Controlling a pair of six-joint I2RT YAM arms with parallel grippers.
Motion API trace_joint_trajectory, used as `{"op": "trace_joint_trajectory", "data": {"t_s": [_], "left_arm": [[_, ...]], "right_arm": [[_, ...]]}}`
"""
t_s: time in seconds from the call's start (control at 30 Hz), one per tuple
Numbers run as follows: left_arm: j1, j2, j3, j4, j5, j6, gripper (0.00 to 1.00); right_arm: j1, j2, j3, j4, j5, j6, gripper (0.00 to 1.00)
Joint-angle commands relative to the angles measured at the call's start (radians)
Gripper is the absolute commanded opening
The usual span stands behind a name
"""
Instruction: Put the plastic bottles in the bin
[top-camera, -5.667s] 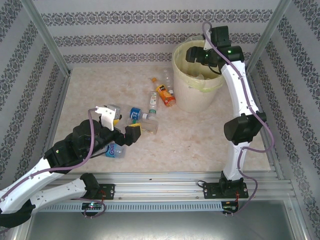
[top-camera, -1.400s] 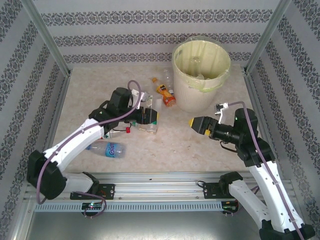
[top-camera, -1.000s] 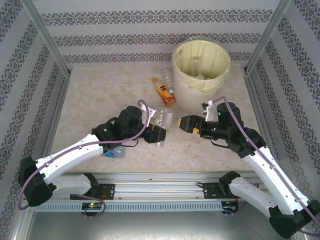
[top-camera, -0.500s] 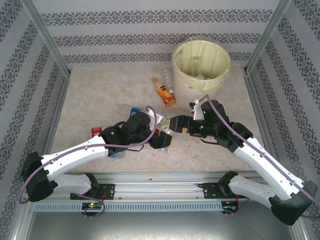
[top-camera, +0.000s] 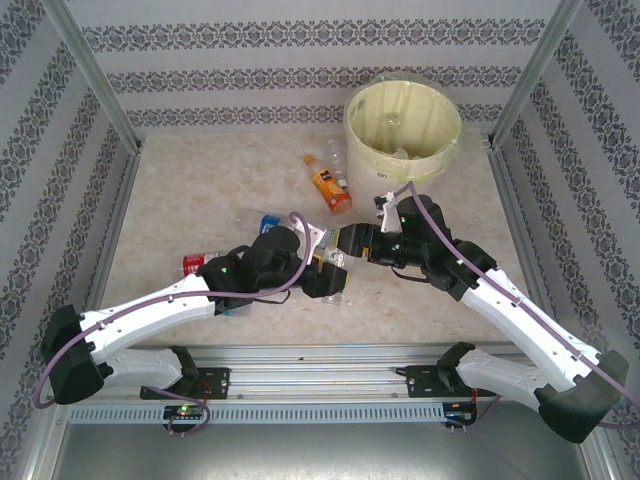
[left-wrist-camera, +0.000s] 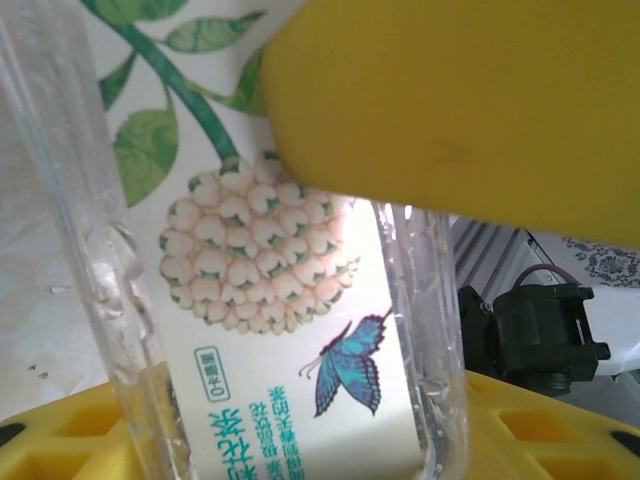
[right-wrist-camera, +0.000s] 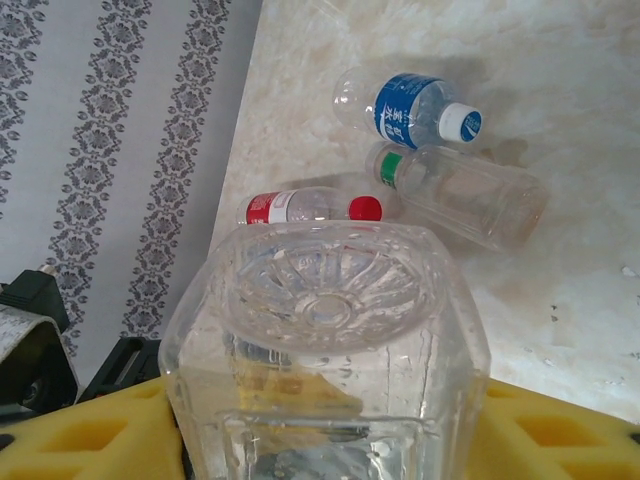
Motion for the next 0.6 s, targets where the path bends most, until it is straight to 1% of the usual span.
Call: {"op": "trace_joint_trajectory", "data": {"t_s": [0.0, 0.13, 0.17, 0.23, 0.27, 0.3, 0.57], "left_arm": [[-0.018, -0.024, -0.005, 0.087, 0.013, -0.018, 0.59], [-0.018, -0.024, -0.002, 0.092, 0.013, -0.019, 0.64], [-0.018, -0.024, -0.002, 0.091, 0.011, -0.021, 0.69], [-0.017, -0.027, -0.002, 0.092, 0.006, -0.024, 0.83], [-0.017, -0.029, -0.001, 0.092, 0.003, -0.029, 0.92], [-0.017, -0.033, 0.0, 0.093, 0.002, -0.035, 0.99], [-0.016, -0.098, 0.01, 0.123, 0.003, -0.053, 1.0]], "right_arm": [[0.01, -0.02, -0.01, 0.052, -0.014, 0.005, 0.59], [0.009, -0.034, -0.003, 0.047, -0.012, 0.005, 0.54], [0.007, -0.038, 0.0, 0.042, -0.011, 0.005, 0.54], [0.005, -0.046, 0.006, 0.03, -0.005, 0.0, 0.53], [0.003, -0.052, 0.01, 0.019, 0.001, -0.006, 0.53], [0.0, -0.056, 0.017, 0.005, 0.007, -0.014, 0.53], [-0.068, -0.115, 0.133, -0.144, 0.111, -0.13, 0.52]]}}
